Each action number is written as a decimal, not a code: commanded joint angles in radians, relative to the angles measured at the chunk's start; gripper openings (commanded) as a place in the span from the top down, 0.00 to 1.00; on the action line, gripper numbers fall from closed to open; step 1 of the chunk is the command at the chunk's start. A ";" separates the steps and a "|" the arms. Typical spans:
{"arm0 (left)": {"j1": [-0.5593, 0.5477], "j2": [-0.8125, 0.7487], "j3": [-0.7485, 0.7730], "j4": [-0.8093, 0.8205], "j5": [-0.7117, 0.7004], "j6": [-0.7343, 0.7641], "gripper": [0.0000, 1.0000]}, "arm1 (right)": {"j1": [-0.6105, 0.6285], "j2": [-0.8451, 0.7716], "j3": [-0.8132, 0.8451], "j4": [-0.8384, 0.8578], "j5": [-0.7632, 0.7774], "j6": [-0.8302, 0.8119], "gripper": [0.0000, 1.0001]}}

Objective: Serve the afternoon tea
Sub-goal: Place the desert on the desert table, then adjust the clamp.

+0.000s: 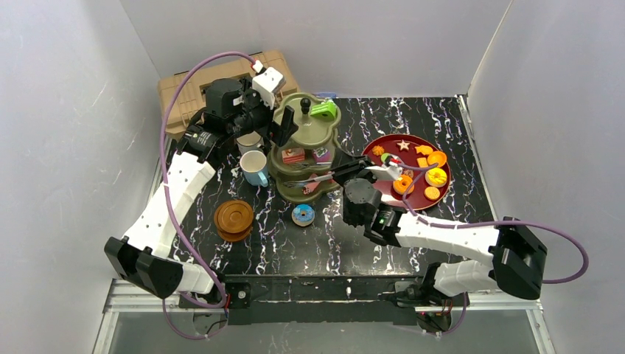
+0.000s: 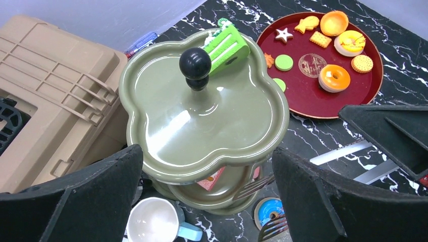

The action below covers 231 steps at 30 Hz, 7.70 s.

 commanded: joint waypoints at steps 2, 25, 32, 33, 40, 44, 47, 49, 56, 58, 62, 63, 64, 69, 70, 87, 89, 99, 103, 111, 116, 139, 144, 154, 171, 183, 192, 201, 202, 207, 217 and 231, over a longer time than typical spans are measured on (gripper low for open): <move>0.005 -0.061 -0.023 0.005 0.015 0.029 0.02 | -0.005 -0.107 -0.008 -0.109 0.017 0.004 0.99; -0.702 -0.210 -0.475 0.493 -0.415 0.826 0.02 | -0.005 -0.185 0.534 -1.169 0.038 0.219 0.99; -0.749 -0.045 -0.384 0.587 -0.606 0.830 0.02 | -0.005 -0.191 0.554 -1.194 0.018 0.254 0.99; -0.749 -0.032 -0.369 0.587 -0.614 0.810 0.02 | -0.005 -0.195 0.555 -1.201 0.013 0.262 0.99; -0.746 -0.003 -0.326 0.590 -0.646 0.738 0.21 | -0.005 -0.255 0.543 -1.207 -0.018 0.277 0.99; -0.736 -0.009 -0.318 0.593 -0.620 0.716 0.45 | -0.005 -0.282 0.520 -1.186 -0.043 0.275 0.92; -0.731 -0.013 -0.313 0.591 -0.609 0.706 0.66 | -0.005 -0.299 0.510 -1.176 -0.063 0.261 0.81; -0.730 -0.015 -0.307 0.591 -0.606 0.700 0.77 | -0.005 -0.312 0.504 -1.176 -0.073 0.249 0.72; -0.700 -0.063 -0.257 0.508 -0.507 0.540 0.83 | -0.005 -0.403 0.455 -1.044 -0.146 0.011 0.06; -0.673 -0.091 -0.231 0.409 -0.406 0.407 0.82 | -0.005 -0.444 0.435 -0.991 -0.194 -0.070 0.02; -0.636 -0.129 -0.230 0.340 -0.232 0.283 0.81 | -0.005 -0.479 0.415 -0.920 -0.309 -0.176 0.02; -0.634 -0.124 -0.221 0.332 -0.219 0.266 0.81 | -0.005 -0.469 0.422 -0.933 -0.334 -0.178 0.02; -0.628 -0.114 -0.205 0.313 -0.203 0.246 0.81 | -0.005 -0.454 0.430 -0.940 -0.364 -0.186 0.02; -0.593 -0.068 -0.140 0.248 -0.149 0.181 0.81 | -0.005 -0.350 0.491 -0.944 -0.457 -0.227 0.02; -0.590 -0.070 -0.138 0.246 -0.135 0.179 0.80 | -0.005 -0.341 0.496 -0.933 -0.460 -0.238 0.02; -0.513 -0.085 -0.137 0.205 0.006 0.140 0.69 | -0.005 -0.357 0.457 -0.874 -0.543 -0.264 0.78; -0.513 -0.082 -0.135 0.203 -0.013 0.146 0.43 | -0.005 -0.337 0.480 -0.884 -0.522 -0.268 0.88; -0.516 -0.088 -0.186 0.173 -0.120 0.238 0.36 | -0.005 -0.285 0.534 -0.927 -0.402 -0.261 0.93; -0.517 -0.103 -0.227 0.163 -0.109 0.258 0.52 | -0.005 -0.299 0.530 -0.921 -0.390 -0.257 0.92; -0.525 -0.085 -0.213 0.170 -0.078 0.258 0.63 | -0.005 -0.248 0.553 -0.921 -0.419 -0.238 0.90; -0.525 -0.086 -0.210 0.187 -0.096 0.276 0.89 | -0.006 -0.253 0.544 -0.925 -0.425 -0.223 0.71; -0.516 -0.078 -0.159 0.181 -0.107 0.276 1.00 | -0.202 -0.168 0.548 -1.019 -0.840 -0.158 0.38; -0.504 -0.080 -0.149 0.159 -0.061 0.269 1.00 | -0.258 -0.188 0.522 -1.023 -0.911 -0.147 0.33; -0.501 -0.092 -0.151 0.148 -0.050 0.252 0.44 | -0.285 -0.231 0.503 -1.000 -0.843 -0.140 0.88; -0.501 -0.118 -0.242 0.145 -0.067 0.308 0.36 | -0.289 -0.227 0.512 -0.961 -0.908 -0.115 0.90; -0.491 -0.113 -0.234 0.136 -0.015 0.315 0.98 | -0.324 -0.245 0.472 -0.911 -0.996 -0.075 0.77; -0.477 -0.106 -0.205 0.120 -0.005 0.292 1.00 | -0.352 -0.247 0.451 -0.902 -1.065 -0.073 0.45; -0.421 -0.096 -0.166 0.093 0.071 0.205 1.00 | -0.377 -0.236 0.430 -0.886 -1.210 -0.104 0.29; -0.414 -0.094 -0.157 0.086 0.087 0.185 1.00 | -0.379 -0.229 0.429 -0.886 -1.231 -0.107 0.29; -0.392 -0.090 -0.135 0.074 0.126 0.156 0.99 | -0.385 -0.215 0.428 -0.890 -1.287 -0.120 0.28; -0.394 -0.097 -0.146 0.120 0.072 0.192 1.00 | -0.385 -0.170 0.479 -0.983 -1.179 -0.151 0.28; -0.410 -0.091 -0.159 0.135 0.023 0.276 1.00 | -0.386 -0.132 0.509 -0.966 -1.190 -0.158 0.31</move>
